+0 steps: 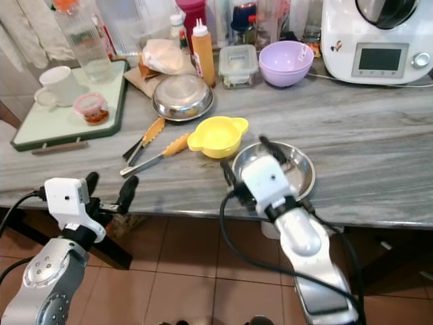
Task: Setting the table
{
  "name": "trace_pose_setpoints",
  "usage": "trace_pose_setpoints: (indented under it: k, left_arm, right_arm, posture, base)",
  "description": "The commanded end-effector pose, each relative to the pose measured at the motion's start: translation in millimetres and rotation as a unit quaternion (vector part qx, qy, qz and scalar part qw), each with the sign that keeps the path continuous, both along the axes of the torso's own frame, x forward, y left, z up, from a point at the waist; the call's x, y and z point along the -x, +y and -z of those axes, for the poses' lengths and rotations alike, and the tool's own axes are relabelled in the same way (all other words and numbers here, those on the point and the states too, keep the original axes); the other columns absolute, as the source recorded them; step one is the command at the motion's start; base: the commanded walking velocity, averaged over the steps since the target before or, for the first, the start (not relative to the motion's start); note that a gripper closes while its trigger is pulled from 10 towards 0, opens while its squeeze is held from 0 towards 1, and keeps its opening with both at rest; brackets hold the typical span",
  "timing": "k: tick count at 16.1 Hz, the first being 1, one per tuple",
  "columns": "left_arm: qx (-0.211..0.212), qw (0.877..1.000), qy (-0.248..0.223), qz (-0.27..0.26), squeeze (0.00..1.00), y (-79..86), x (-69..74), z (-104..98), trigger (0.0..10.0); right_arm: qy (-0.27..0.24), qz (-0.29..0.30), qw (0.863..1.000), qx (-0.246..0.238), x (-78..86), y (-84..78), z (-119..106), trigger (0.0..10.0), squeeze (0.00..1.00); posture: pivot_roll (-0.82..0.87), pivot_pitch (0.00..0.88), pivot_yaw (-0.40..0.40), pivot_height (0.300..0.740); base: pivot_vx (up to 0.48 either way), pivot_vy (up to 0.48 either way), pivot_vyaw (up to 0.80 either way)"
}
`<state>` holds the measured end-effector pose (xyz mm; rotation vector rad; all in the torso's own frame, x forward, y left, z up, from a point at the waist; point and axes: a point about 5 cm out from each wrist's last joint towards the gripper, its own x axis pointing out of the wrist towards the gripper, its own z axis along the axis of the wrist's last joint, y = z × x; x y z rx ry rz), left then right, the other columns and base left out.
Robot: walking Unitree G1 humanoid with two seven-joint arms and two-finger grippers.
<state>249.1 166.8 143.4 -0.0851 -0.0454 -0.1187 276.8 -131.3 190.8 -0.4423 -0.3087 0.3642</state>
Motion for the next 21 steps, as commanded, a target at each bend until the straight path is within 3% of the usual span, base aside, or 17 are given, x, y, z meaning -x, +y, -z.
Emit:
trace_pose_setpoints:
  k: [1, 7, 11, 18, 21]
  left_arm:
    - [-0.030, 0.999, -0.005, -0.041, 0.00, 11.7, 0.8, 0.7, 10.0]
    - [-0.055, 0.992, 0.007, -0.114, 0.00, 16.8, 10.7, 12.8, 10.0]
    - [-0.045, 0.991, 0.005, -0.126, 0.00, 17.2, 9.2, 15.0, 10.0]
    - [-0.048, 0.990, 0.020, -0.131, 0.00, 19.3, 7.3, 20.7, 10.0]
    - [-0.052, 0.988, 0.024, -0.140, 0.00, 22.2, 7.5, 22.3, 10.0]
  right_arm:
    - [-0.007, 0.009, 1.000, -0.013, -1.3, -3.7, -4.8, 10.0, 0.00]
    - [-0.004, 0.068, 0.996, -0.051, 5.0, -12.1, 3.2, 10.0, 0.00]
    - [-0.001, 0.062, 0.996, -0.058, 8.5, 3.4, 7.9, 10.0, 0.00]
    - [-0.002, 0.062, 0.997, -0.056, -2.2, 3.2, 6.2, 10.0, 0.00]
    - [-0.008, 0.059, 0.997, -0.059, -4.4, 6.7, 3.9, 10.0, 0.00]
  posture:
    - [-0.26, 0.107, 0.150, 0.740]
    - [-0.25, 0.112, 0.111, 0.740]
    - [-0.25, 0.106, 0.102, 0.740]
    - [-0.25, 0.116, 0.108, 0.740]
    - [-0.24, 0.119, 0.110, 0.740]
  base:
    - [0.000, 0.000, 0.00]
    - [0.000, 0.000, 0.00]
    - [0.000, 0.000, -0.27]
    - [0.000, 0.000, -0.76]
    - [0.000, 0.000, 0.00]
